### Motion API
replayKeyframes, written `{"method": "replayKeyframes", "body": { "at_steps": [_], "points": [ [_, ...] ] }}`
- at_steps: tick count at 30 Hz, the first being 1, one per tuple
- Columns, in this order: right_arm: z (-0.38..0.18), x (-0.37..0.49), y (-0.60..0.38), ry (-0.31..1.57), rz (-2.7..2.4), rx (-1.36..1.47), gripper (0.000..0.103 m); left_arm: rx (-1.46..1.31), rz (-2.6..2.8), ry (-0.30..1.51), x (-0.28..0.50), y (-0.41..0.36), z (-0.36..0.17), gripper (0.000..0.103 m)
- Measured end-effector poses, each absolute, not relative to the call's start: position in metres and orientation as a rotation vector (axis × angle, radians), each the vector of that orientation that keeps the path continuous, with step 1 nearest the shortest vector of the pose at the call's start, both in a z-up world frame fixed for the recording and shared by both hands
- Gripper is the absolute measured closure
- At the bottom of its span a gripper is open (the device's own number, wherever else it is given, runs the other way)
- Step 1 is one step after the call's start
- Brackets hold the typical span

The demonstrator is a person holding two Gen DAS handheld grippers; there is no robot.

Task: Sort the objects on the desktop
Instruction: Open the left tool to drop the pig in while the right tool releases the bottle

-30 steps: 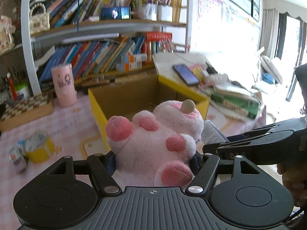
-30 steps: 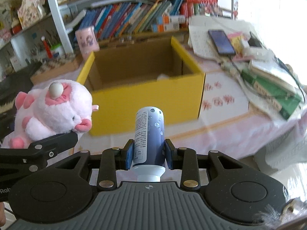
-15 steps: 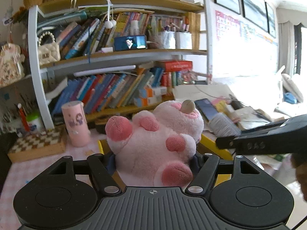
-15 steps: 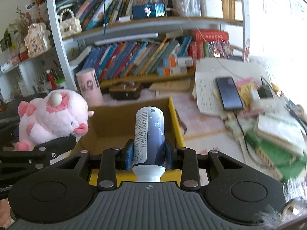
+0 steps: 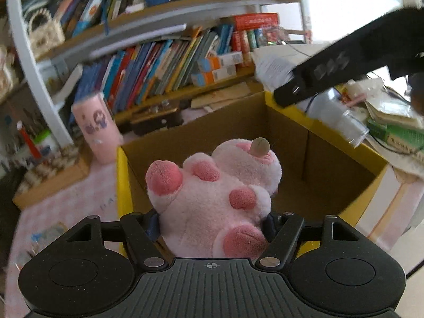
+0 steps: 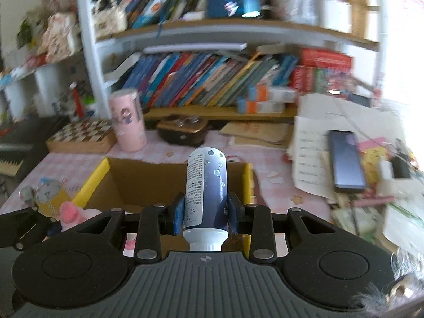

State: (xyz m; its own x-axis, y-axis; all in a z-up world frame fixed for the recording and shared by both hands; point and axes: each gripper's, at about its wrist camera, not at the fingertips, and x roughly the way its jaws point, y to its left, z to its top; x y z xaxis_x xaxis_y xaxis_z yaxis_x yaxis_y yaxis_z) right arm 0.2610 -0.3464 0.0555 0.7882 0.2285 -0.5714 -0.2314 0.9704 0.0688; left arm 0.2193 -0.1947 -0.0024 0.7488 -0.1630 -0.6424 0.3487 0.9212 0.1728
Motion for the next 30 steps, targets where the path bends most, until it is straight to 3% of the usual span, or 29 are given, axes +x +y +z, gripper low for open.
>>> {"method": "replayKeyframes", "body": {
  "at_steps": [11, 22, 23, 25, 30],
  "points": [
    [0.002, 0.352, -0.293, 0.914, 0.479, -0.214, 0.073, 0.154, -0.302, 0.808, 0.238, -0.188, -0.01, 0.025],
    [-0.027, 0.373, -0.264, 1.035, 0.547, -0.303, 0.072, 0.239, -0.249, 0.702, 0.226, -0.195, -0.004, 0.025],
    [-0.025, 0.373, -0.265, 1.022, 0.537, -0.295, 0.07, 0.252, -0.235, 0.67, 0.223, -0.194, -0.002, 0.025],
    [-0.018, 0.372, -0.268, 0.984, 0.52, -0.275, 0.05, 0.255, -0.221, 0.608, 0.215, -0.192, 0.006, 0.025],
    [0.011, 0.359, -0.278, 0.874, 0.51, -0.219, 0.04, 0.208, -0.178, 0.504, 0.197, -0.178, 0.027, 0.024]
  ]
}}
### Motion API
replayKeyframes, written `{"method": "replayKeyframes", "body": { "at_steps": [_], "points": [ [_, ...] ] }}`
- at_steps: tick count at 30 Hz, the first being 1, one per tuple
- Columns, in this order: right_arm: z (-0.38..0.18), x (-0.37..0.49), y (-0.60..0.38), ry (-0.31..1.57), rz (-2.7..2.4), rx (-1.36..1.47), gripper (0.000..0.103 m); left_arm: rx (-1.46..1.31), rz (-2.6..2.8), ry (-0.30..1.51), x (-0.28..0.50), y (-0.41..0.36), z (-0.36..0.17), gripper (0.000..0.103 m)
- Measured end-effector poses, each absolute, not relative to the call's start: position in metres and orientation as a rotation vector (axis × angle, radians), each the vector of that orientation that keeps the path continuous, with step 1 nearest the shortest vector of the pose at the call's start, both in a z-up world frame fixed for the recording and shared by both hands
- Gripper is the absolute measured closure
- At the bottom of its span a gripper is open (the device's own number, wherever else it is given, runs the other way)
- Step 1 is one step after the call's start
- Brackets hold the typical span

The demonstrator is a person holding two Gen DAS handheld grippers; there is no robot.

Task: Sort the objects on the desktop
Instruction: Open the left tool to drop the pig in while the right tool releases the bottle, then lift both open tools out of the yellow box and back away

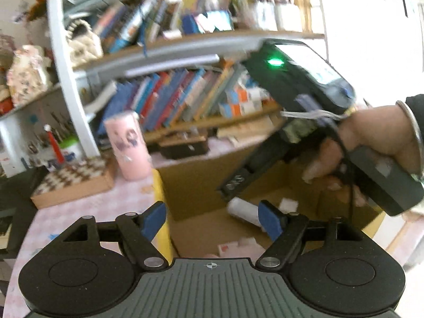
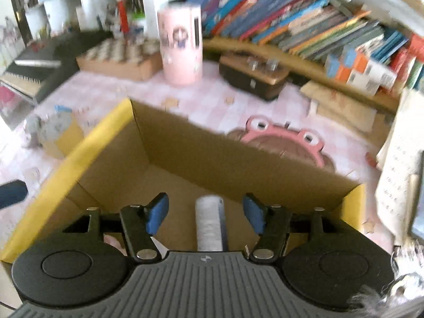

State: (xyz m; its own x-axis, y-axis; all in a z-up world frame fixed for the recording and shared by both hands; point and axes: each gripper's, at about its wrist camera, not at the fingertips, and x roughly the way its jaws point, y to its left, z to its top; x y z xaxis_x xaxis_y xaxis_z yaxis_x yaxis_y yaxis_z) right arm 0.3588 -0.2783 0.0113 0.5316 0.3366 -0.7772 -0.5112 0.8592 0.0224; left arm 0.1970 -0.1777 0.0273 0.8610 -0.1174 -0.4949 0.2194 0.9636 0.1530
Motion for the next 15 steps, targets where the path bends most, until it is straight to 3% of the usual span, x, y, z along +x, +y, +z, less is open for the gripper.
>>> {"method": "replayKeyframes", "body": {
  "at_steps": [15],
  "points": [
    [0.07, 0.251, -0.313, 0.584, 0.307, -0.055, 0.032, 0.104, -0.079, 0.419, 0.147, -0.124, 0.055, 0.009]
  ]
}}
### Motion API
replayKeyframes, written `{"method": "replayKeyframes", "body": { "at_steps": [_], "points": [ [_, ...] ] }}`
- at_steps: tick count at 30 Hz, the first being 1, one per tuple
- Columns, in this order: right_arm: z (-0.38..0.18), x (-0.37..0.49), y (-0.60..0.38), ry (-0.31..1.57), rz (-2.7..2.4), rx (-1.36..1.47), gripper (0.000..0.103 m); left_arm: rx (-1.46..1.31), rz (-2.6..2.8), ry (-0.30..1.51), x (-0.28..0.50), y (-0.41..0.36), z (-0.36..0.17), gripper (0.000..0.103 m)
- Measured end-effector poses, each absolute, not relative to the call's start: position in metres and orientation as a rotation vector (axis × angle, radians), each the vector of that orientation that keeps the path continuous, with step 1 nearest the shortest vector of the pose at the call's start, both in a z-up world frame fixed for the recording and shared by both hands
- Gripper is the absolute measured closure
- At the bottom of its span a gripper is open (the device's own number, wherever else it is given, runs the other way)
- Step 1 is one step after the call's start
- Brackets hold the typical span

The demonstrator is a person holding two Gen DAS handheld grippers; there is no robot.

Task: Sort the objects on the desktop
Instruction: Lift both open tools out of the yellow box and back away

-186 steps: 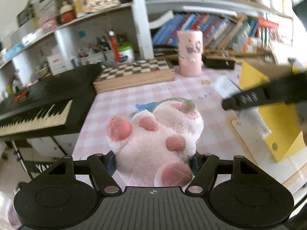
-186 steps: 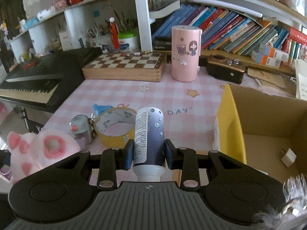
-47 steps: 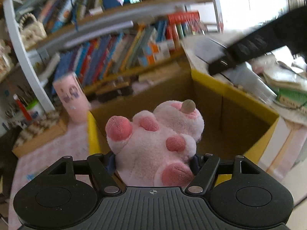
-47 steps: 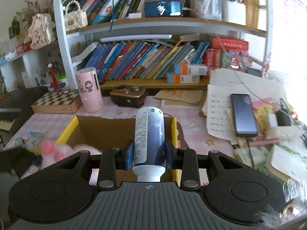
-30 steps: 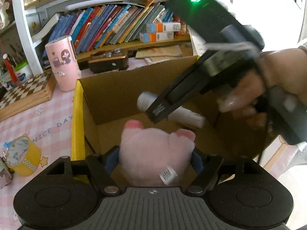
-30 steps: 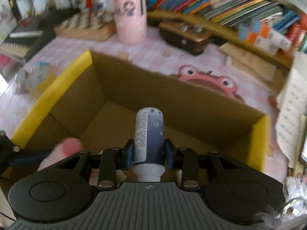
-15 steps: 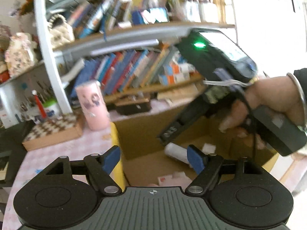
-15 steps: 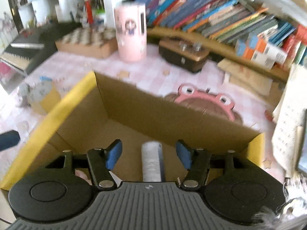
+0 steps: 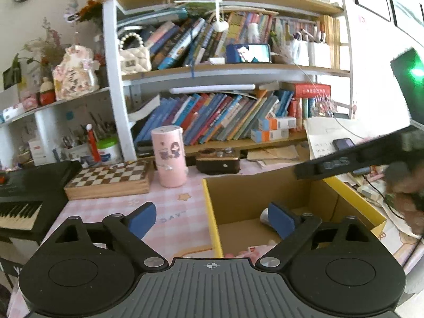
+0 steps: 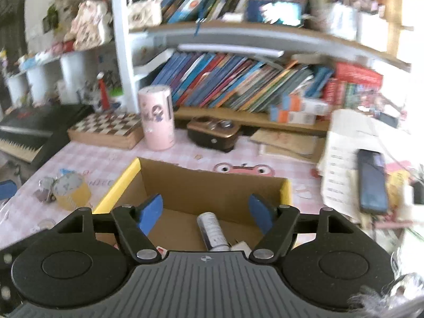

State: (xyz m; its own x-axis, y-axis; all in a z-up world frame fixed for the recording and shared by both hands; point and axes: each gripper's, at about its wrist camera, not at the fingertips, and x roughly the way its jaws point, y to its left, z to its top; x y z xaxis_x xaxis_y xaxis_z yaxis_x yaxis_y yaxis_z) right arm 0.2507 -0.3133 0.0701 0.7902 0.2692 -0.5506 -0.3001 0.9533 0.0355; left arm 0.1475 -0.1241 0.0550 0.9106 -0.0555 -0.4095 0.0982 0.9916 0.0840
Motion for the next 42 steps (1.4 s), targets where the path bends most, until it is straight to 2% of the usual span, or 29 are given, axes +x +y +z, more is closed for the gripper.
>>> {"method": "replayKeyframes", "body": {
  "at_steps": [11, 27, 42],
  "points": [
    [0.064, 0.156, -0.321, 0.516, 0.068, 0.021, 0.031, 0.069, -0.094, 0.427, 0.11, -0.087, 0.045, 0.009],
    [0.016, 0.054, -0.267, 0.672, -0.096, 0.1, 0.031, 0.108, -0.177, 0.551, 0.057, -0.042, 0.014, 0.009],
    [-0.006, 0.021, -0.204, 0.777, -0.033, 0.06, 0.03, 0.185, -0.215, 0.621, 0.028, -0.016, 0.002, 0.006]
  ]
}}
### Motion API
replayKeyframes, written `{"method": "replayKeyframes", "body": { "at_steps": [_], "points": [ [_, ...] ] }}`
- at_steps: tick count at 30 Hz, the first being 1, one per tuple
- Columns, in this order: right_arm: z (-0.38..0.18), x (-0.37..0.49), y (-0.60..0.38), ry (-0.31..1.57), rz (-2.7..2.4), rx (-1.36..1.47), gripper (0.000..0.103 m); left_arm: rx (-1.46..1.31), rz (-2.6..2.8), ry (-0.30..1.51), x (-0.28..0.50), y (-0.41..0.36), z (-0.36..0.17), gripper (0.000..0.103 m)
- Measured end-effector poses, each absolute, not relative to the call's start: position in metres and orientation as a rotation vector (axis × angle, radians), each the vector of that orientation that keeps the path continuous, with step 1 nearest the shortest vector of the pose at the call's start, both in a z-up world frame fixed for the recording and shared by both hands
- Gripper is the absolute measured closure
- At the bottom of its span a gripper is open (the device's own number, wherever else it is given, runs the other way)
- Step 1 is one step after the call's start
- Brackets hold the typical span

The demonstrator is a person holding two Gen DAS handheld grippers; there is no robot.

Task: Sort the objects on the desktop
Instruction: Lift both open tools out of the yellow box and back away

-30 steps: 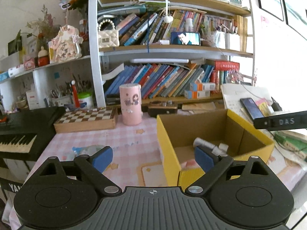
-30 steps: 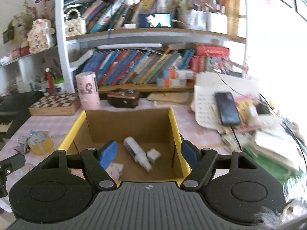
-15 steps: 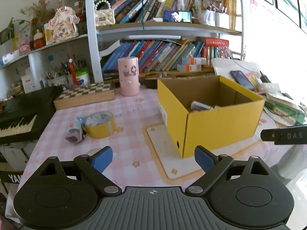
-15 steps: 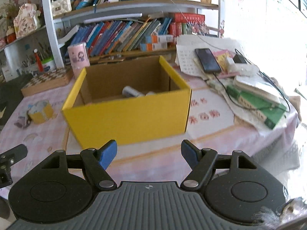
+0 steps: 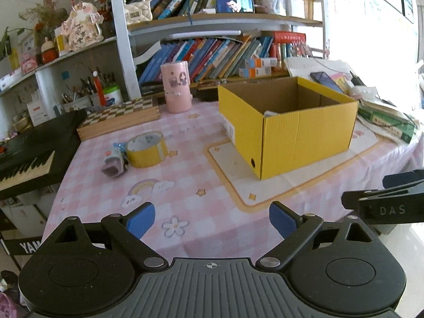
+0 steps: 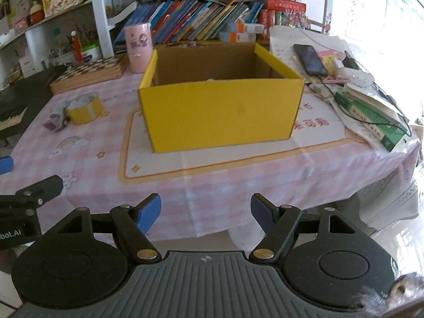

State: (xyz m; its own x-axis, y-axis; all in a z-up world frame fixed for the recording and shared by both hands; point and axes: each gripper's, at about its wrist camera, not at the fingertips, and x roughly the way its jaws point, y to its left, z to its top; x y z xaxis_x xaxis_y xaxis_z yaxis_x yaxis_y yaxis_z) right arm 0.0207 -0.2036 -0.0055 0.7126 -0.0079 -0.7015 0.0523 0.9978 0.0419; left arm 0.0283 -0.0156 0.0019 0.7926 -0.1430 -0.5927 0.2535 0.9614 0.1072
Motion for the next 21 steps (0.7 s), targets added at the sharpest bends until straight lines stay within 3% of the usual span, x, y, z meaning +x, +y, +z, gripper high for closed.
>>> {"method": "replayKeyframes", "body": {
  "at_steps": [21],
  "points": [
    [-0.007, 0.023, -0.126, 0.798, 0.186, -0.019, 0.03, 0.14, -0.082, 0.634, 0.009, 0.047, 0.003, 0.005]
  ]
}}
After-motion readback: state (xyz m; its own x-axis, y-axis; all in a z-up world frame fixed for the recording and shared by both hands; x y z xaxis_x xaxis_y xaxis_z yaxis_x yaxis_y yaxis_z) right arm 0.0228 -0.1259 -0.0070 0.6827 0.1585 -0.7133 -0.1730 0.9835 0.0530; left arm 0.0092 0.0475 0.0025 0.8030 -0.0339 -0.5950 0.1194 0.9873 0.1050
